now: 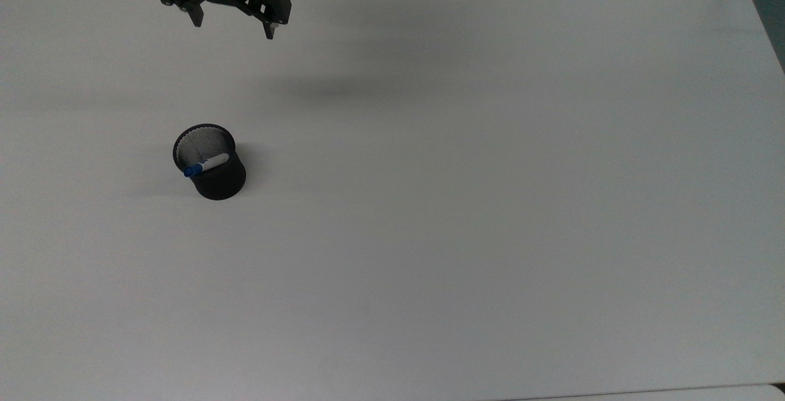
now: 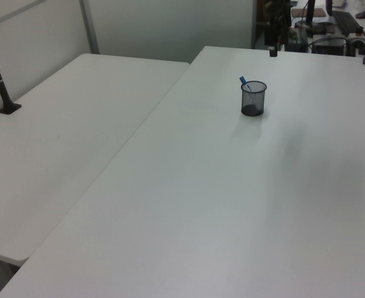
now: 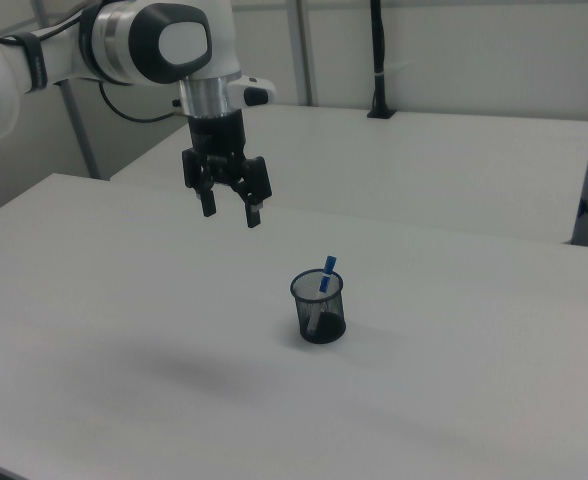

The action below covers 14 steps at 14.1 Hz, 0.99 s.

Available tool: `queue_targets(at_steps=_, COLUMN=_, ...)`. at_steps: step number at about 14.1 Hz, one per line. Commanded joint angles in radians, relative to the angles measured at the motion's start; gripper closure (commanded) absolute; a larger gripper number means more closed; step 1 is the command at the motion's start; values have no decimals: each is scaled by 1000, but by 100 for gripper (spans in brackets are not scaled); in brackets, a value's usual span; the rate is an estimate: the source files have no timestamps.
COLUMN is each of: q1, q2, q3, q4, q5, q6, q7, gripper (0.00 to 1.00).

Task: Remove the marker
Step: 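Move the open gripper toward the black mesh pen cup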

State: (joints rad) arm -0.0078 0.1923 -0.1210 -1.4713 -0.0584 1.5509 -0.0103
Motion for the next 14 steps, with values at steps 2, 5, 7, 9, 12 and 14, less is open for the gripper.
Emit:
queue_targets(at_steps=2, q1=11, q2=7, q3=-3, q4=-18, q5=0, q6=31, q7=4, gripper=0)
queue_targets(at_steps=5, q1=9, q2=10, q3=-2, q4=-17, q5=0, q6=52, q7=6, gripper=0)
queue_targets(at_steps=7, q1=6, q2=9, q3=-2, q4=-15, q5=0, q6=54, q7=6, gripper=0)
queue_targets(at_steps=9, q1=-1, q2=4, q3=-5, q4=-12, q5=2, q6=58, q7=1, gripper=0)
queue_targets(at_steps=12, q1=-23, q2=7, q3=-8, q4=-12, q5=-8, q6=145, q7=4, gripper=0)
queue_targets(at_steps=14, q1=-50, q2=19, q3=-8, q4=-12, q5=-30, q6=201, q7=-5, gripper=0)
